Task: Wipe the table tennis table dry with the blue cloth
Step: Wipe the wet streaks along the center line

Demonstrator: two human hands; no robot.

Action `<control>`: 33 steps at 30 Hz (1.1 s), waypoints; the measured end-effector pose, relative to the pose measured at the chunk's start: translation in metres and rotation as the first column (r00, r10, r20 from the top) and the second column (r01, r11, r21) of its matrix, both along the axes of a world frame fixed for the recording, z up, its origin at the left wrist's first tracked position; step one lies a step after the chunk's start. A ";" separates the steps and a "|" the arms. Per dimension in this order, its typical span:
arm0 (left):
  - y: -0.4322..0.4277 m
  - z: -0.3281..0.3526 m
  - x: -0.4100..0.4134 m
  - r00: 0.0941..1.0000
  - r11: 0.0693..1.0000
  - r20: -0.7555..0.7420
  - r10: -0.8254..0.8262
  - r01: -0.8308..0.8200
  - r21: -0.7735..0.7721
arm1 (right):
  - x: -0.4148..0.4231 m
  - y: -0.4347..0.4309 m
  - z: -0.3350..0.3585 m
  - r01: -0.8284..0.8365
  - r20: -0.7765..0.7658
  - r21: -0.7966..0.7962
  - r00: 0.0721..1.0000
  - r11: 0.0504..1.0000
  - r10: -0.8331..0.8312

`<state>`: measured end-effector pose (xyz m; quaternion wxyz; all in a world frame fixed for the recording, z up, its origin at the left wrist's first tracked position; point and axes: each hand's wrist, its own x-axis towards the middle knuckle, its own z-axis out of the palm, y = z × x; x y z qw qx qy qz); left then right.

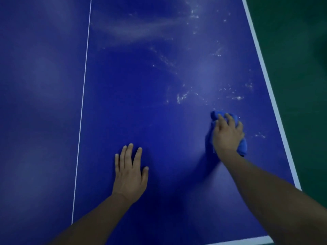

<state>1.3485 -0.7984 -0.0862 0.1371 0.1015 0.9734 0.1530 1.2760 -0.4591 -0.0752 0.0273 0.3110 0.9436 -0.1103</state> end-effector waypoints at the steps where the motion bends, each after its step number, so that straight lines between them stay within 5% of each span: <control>1: 0.001 0.000 0.003 1.000 1.000 0.004 0.004 -0.003 -0.004 | -0.003 -0.001 0.004 0.021 -0.021 -0.011 1.000 1.000 -0.021; 4: 0.008 -0.002 0.018 1.000 1.000 0.023 0.007 -0.006 -0.027 | 0.019 -0.058 0.009 -0.217 -0.174 0.027 0.960 0.976 0.219; 6: 0.014 -0.004 0.030 0.999 0.999 0.033 0.009 -0.007 -0.042 | 0.063 -0.120 0.001 -0.470 -0.123 0.022 0.875 0.882 0.469; 9: 0.038 -0.003 0.045 0.999 0.997 0.008 -0.052 0.053 -0.049 | 0.109 -0.131 -0.005 -0.616 -0.094 -0.042 0.786 0.786 0.611; 12: 0.064 0.000 0.059 0.995 0.993 0.013 -0.102 0.103 -0.057 | 0.089 -0.044 -0.017 -0.540 -0.091 0.034 0.836 0.841 0.541; 15: 0.096 0.001 0.070 0.997 0.997 0.041 -0.061 0.063 -0.052 | 0.058 0.075 -0.013 -0.253 -0.044 0.127 0.965 0.959 0.260; 18: 0.134 0.004 0.082 0.997 0.997 0.064 -0.035 0.039 -0.060 | 0.031 0.158 0.004 -0.069 -0.040 0.028 0.997 0.997 0.071; 21: 0.171 0.006 0.098 0.994 0.997 0.096 0.043 -0.037 -0.065 | 0.040 0.134 0.012 -0.307 -0.128 0.098 0.939 0.946 0.318; 24: 0.215 0.009 0.111 0.987 0.991 0.097 0.128 -0.123 -0.052 | 0.103 0.061 0.003 -0.650 -0.094 0.019 0.756 0.760 0.648; 28: 0.259 0.010 0.118 0.981 0.986 0.100 0.164 -0.160 -0.047 | 0.143 0.089 -0.009 -0.789 -0.127 -0.072 0.614 0.610 0.779; 30: 0.277 0.012 0.116 0.986 0.991 0.107 0.126 -0.120 -0.060 | 0.108 0.150 -0.015 -0.776 -0.119 0.021 0.624 0.630 0.773; 33: 0.296 0.011 0.111 0.993 0.995 0.098 0.064 -0.056 -0.081 | 0.025 0.257 -0.016 -0.529 -0.097 0.134 0.834 0.838 0.543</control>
